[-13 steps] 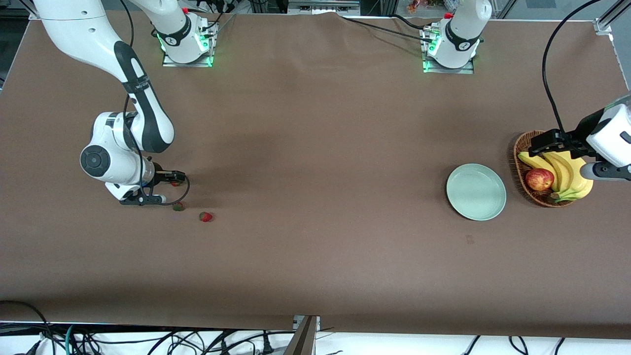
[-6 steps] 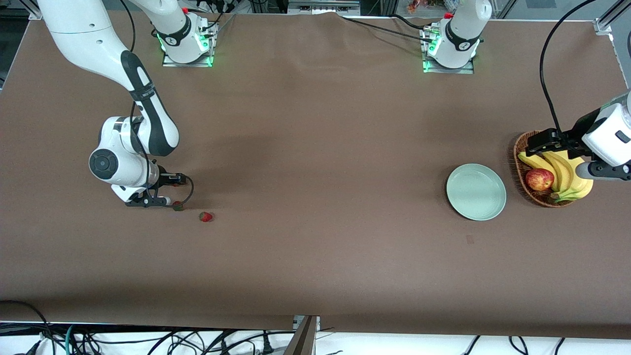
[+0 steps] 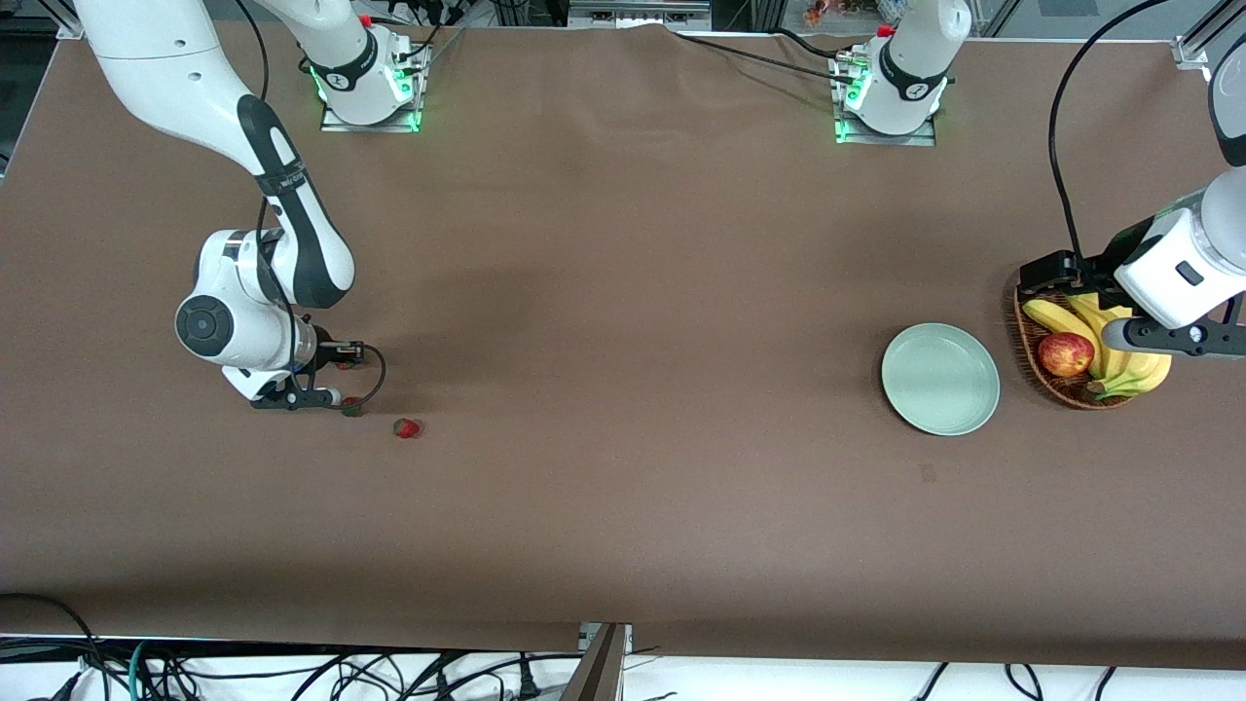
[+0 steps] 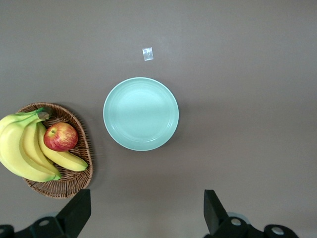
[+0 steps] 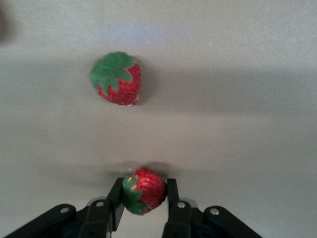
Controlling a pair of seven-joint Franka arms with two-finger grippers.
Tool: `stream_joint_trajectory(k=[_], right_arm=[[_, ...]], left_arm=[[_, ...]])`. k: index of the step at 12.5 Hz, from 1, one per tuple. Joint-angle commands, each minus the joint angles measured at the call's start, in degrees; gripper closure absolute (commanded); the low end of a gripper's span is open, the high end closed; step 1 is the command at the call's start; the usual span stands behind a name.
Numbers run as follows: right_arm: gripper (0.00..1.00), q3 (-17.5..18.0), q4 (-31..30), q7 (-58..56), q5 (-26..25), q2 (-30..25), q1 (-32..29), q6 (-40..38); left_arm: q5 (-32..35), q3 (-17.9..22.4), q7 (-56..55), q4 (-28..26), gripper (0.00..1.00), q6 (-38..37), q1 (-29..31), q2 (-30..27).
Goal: Collect all strawberries into plate
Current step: 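Close the right gripper around the nearest red strawberry, then carry the strawberry toward the table middle while the left gripper approaches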
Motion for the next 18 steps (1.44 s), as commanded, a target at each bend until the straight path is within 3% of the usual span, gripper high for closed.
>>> stream_joint_trajectory(k=[1, 5, 8, 10, 14, 16, 18], right_arm=[[0.77, 0.6, 4.0, 1.6, 0.9, -2.3, 0.1, -7.9], [0.77, 2.5, 19.0, 11.2, 0.9, -2.2, 2.2, -28.6], [0.76, 3.7, 26.0, 19.8, 2.4, -2.3, 7.3, -35.0], [0.76, 6.3, 31.6, 25.2, 8.2, -2.3, 8.8, -37.1], [0.76, 7.4, 38.8, 38.8, 9.0, -0.3, 16.0, -35.4], [0.76, 7.4, 39.4, 43.3, 13.6, 0.7, 20.4, -27.8], [0.76, 7.3, 39.6, 52.7, 14.2, 2.8, 26.4, -19.7]], left_arm=[[0.5, 0.6, -0.3, -5.3, 0.0, 2.4, -0.8, -4.1], [-1.1, 0.7, -1.1, -6.3, 0.0, 2.8, -1.1, -4.7], [-1.2, 0.6, -1.1, -7.3, 0.0, 5.3, -1.2, -4.2], [-1.3, 0.6, -1.1, -9.6, 0.0, 9.8, -0.9, -4.2], [-1.9, 0.6, -1.0, -11.8, 0.0, 17.0, -0.3, -0.7], [-4.3, 0.6, -1.1, -13.8, 0.0, 21.9, -0.3, 1.4], [-6.2, 0.6, -1.2, -14.5, 0.0, 25.9, -0.8, 4.4]])
